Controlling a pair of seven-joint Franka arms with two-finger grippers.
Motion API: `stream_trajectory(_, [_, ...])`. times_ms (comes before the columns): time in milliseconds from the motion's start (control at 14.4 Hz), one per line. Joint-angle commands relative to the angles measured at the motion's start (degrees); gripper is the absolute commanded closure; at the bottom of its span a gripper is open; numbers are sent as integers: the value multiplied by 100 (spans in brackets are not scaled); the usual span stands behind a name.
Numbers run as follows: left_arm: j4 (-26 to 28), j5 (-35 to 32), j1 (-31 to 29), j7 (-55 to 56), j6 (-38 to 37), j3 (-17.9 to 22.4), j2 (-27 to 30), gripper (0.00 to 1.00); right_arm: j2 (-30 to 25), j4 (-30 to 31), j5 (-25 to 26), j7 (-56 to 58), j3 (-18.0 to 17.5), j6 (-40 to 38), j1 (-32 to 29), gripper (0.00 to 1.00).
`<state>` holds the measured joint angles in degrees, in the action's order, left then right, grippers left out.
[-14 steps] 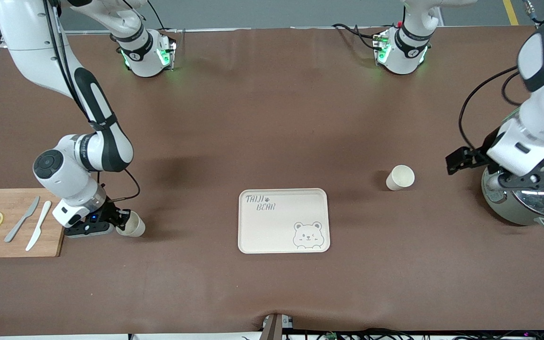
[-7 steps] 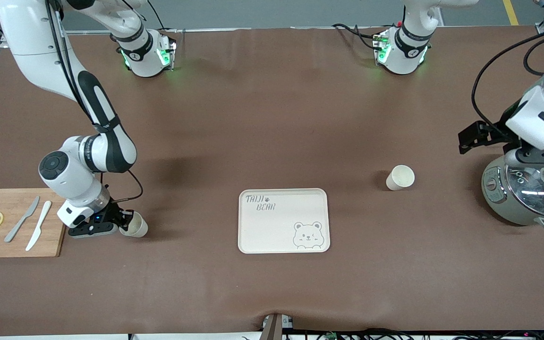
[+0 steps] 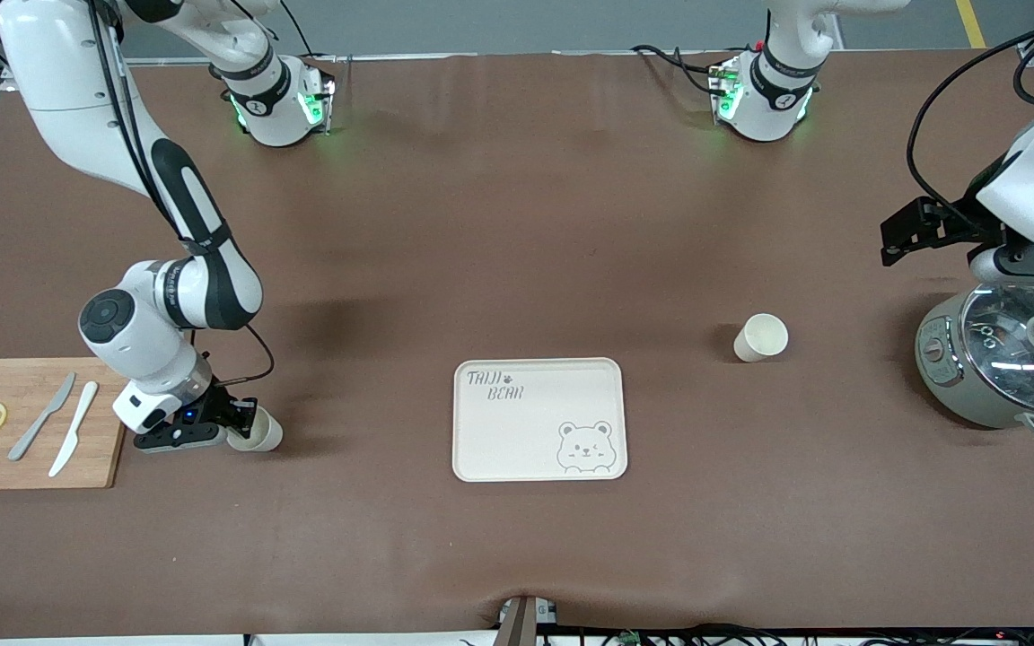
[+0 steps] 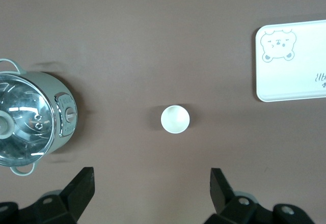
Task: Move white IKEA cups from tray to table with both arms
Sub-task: 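Lower the cup beside the cutting board and open the right gripper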
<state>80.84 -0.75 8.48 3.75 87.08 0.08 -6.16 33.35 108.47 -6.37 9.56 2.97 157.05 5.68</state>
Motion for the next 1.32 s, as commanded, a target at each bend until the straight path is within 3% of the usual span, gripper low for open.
stream_trajectory(0, [-6, 75, 13, -129, -103, 63, 53, 0, -30, -80, -127, 151, -78, -25, -93, 0])
stream_trajectory(139, [2, 101, 22, -138, -103, 54, 36, 0, -65, -299, -127, 160, -78, -471, -119, 0])
stream_trajectory(695, [2, 111, 22, -138, -103, 54, 62, 0, -424, -2733, -49, 125, -34, -4565, -515, 0])
stream_trajectory(904, [2, 49, 31, -522, -103, 63, 62, 0, -1056, -2937, -4, 107, 62, -5779, -585, 0])
stream_trajectory(1251, [-6, 66, 13, -674, -86, 71, 44, 0, -2094, -2920, 240, 90, 318, -6713, -612, 0])
